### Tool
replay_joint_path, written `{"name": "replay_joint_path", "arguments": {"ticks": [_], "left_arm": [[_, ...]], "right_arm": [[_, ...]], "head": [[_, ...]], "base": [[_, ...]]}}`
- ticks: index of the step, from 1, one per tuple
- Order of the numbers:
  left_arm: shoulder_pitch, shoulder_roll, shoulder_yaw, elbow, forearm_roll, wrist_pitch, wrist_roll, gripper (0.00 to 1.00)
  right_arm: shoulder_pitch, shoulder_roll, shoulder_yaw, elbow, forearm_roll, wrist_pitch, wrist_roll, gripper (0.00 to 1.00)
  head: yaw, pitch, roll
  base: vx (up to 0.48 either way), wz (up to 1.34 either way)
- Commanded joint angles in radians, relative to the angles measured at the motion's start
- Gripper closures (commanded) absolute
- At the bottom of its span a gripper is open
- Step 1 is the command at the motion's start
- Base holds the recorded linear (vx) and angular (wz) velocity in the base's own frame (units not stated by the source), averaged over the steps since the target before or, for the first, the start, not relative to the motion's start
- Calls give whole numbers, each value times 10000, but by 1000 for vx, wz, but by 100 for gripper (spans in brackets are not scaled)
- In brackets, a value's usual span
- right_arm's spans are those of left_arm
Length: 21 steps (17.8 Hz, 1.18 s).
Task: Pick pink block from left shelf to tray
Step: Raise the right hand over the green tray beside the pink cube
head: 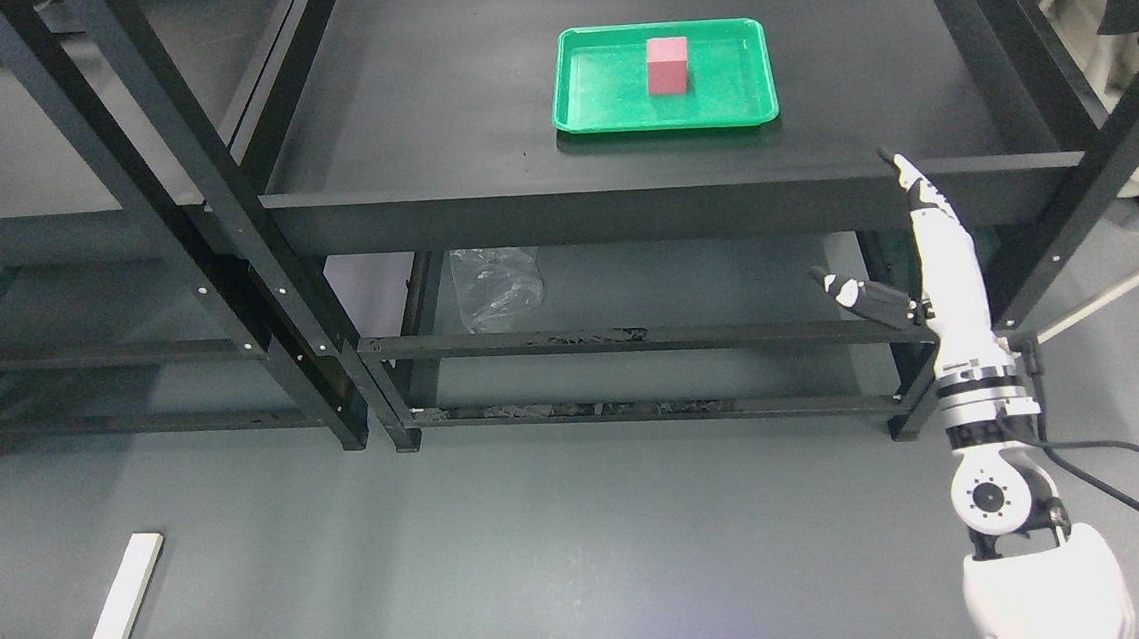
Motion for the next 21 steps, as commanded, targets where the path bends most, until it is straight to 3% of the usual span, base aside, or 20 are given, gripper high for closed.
{"name": "replay_joint_path", "arguments": {"ticks": [1, 5, 18, 21], "left_arm": [[199, 175, 0, -175, 0, -3, 4, 0], [199, 175, 0, -175, 0, -3, 4, 0], [199, 175, 0, -175, 0, -3, 4, 0], [199, 175, 0, -175, 0, -3, 4, 0]], "right_arm": [[-102, -442, 1210, -47, 6702, 74, -160, 3], [-376, -308, 1041, -47, 6027, 504, -207, 2], [-532, -174, 842, 14, 6652, 1194, -620, 6], [-562, -174, 780, -16, 6687, 1301, -1612, 6]], "head": [[0, 0, 0], [0, 0, 0], [0, 0, 0], [0, 0, 0]], "base": [[247, 90], [260, 86], [261, 65], [251, -1]]}}
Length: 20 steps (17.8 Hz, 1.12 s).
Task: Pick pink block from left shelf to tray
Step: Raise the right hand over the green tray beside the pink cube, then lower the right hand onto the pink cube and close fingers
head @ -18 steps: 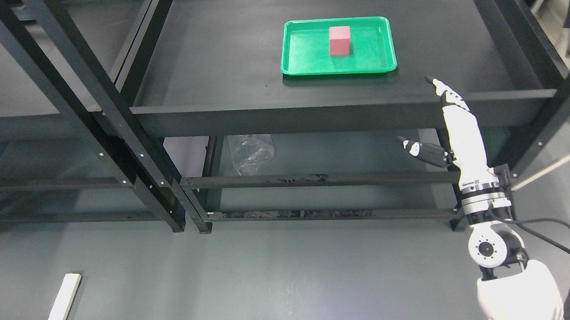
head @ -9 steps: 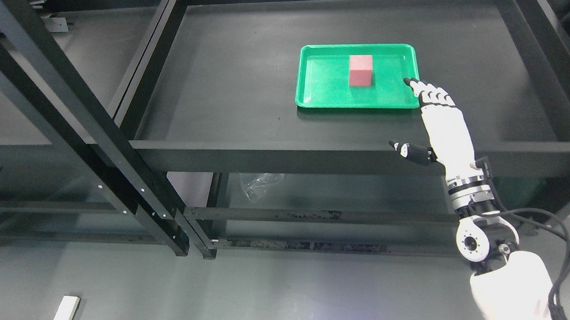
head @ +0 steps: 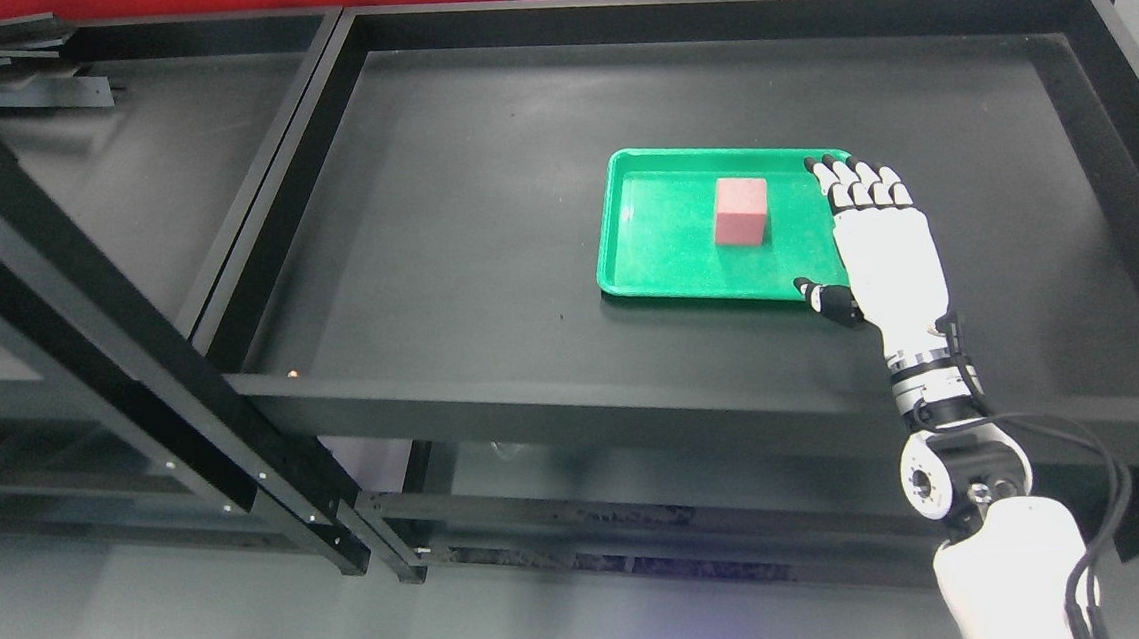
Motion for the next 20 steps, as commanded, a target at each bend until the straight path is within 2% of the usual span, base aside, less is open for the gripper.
{"name": "replay_joint_path", "arguments": {"ticks": [1, 4, 10, 15, 20], "left_arm": [[200, 175, 0, -174, 0, -3, 4, 0], [200, 175, 0, -174, 0, -3, 4, 0], [200, 175, 0, -174, 0, -3, 4, 0], [200, 175, 0, -174, 0, -3, 4, 0], [200, 175, 0, -174, 0, -3, 4, 0]], "right_arm": [[-141, -131, -12, -45, 571, 161, -1355, 6], [-141, -131, -12, -503, -319, 223, -1929, 6], [-233, -131, 80, -659, -582, 162, -1640, 5], [-279, -131, 188, -445, -551, 116, 1485, 6], [-356, -131, 234, 367, -566, 85, 1997, 6]], "head": [[0, 0, 0], [0, 0, 0], [0, 0, 0], [0, 0, 0], [0, 0, 0]], "base": [[247, 0], [219, 38], [164, 81], [112, 82], [70, -5]]}}
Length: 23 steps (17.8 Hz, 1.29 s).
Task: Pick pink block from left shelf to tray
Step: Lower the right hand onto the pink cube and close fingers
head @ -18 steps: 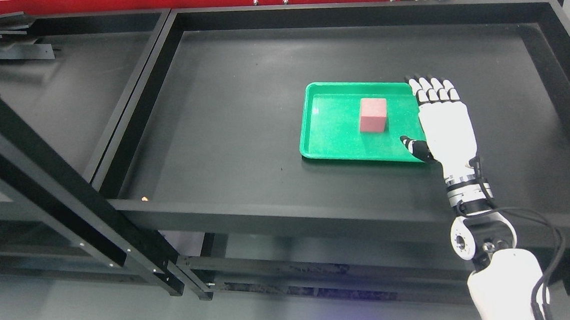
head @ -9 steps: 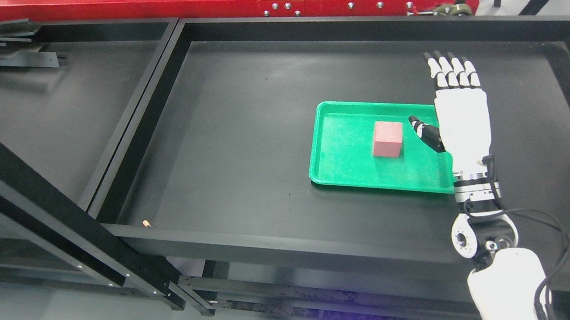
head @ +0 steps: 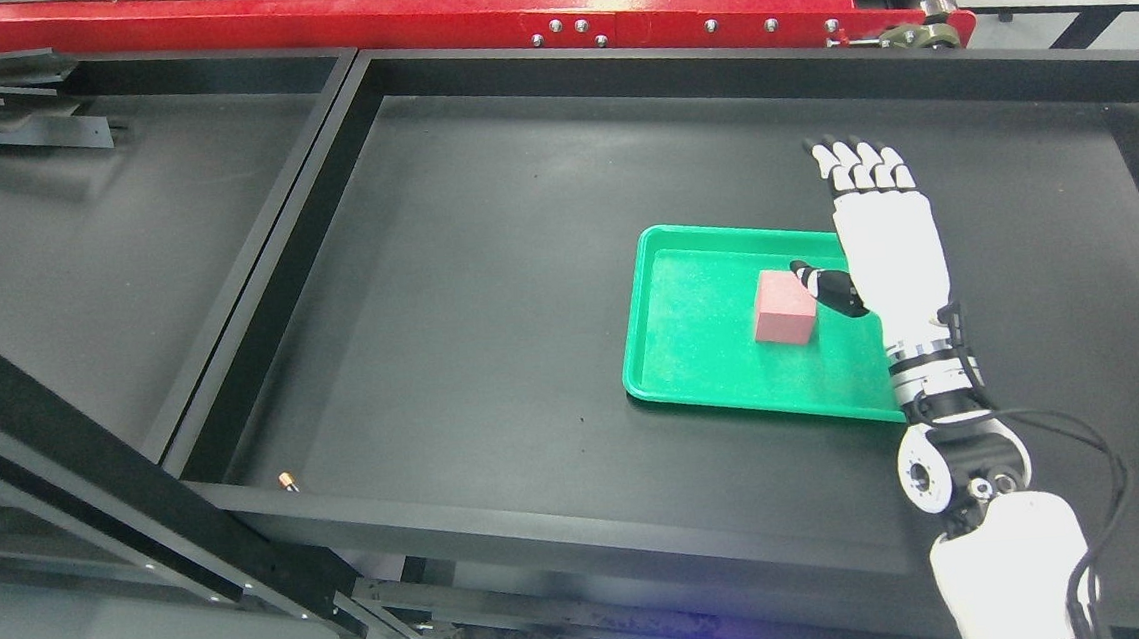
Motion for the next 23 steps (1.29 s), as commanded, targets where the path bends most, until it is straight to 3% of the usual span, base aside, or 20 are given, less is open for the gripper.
{"name": "replay_joint_path", "arguments": {"ticks": [1, 4, 10, 23], "left_arm": [[199, 175, 0, -175, 0, -2, 3, 0], [199, 175, 0, -175, 0, -2, 3, 0], [199, 175, 0, -175, 0, -2, 3, 0], [199, 175, 0, -175, 0, -2, 3, 0]], "right_arm": [[-269, -167, 192, 749, -52, -24, 1672, 6], [-285, -167, 438, 964, -83, -24, 2654, 6], [-285, -167, 469, 1287, -405, -530, 3346, 6], [-975, -167, 331, 2131, -681, -791, 4020, 6]], "head": [[0, 0, 0], [0, 0, 0], [0, 0, 0], [0, 0, 0]], "base": [[56, 0], [45, -3], [30, -7], [39, -63]]}}
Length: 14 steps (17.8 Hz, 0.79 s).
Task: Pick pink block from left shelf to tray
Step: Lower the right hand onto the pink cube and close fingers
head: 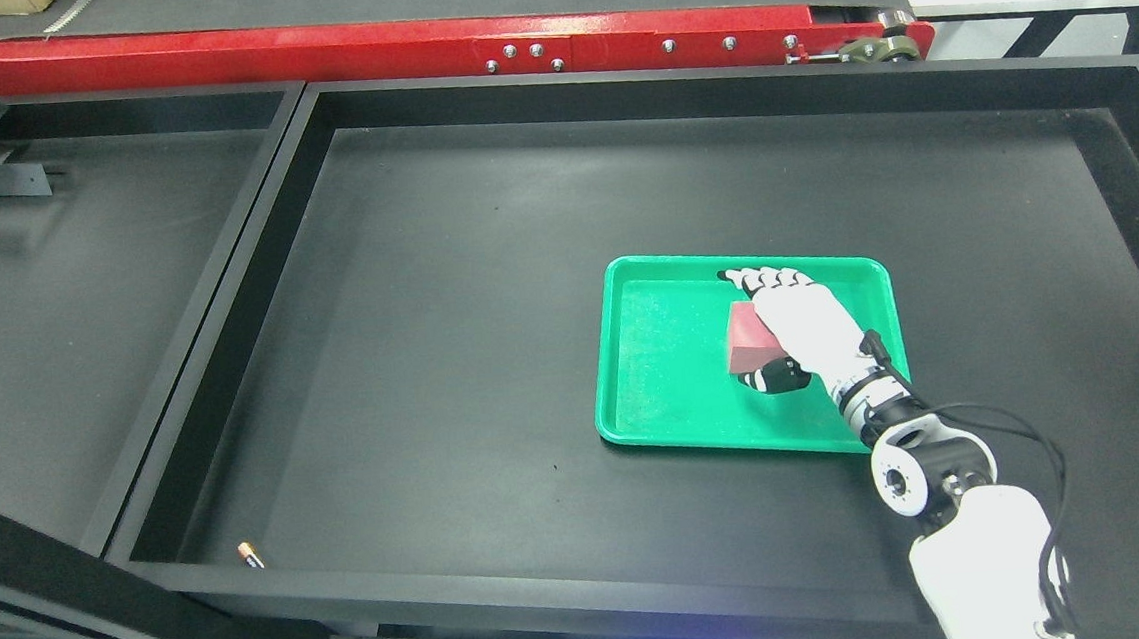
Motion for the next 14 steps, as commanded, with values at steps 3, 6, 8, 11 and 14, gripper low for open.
{"name": "replay_joint_path", "arguments": {"ticks": [3, 6, 8, 11, 14], "left_arm": [[199, 174, 0, -174, 0, -2, 4, 0], [199, 174, 0, -174, 0, -2, 4, 0], [199, 174, 0, -174, 0, -2, 4, 0], [199, 174, 0, -174, 0, -2, 4, 0], [199, 174, 0, -174, 0, -2, 4, 0]], "right_arm": [[-708, -174, 16, 695, -115, -108, 443, 6], [-708, -174, 16, 710, -115, -108, 443, 6], [-708, -174, 31, 710, -115, -108, 458, 6], [-739, -174, 32, 832, -115, -108, 443, 6], [-861, -174, 16, 955, -115, -108, 458, 6]], "head": [[0, 0, 0], [0, 0, 0], [0, 0, 0], [0, 0, 0], [0, 0, 0]], "base": [[39, -23], [34, -9], [24, 0], [22, 0], [5, 0]]}}
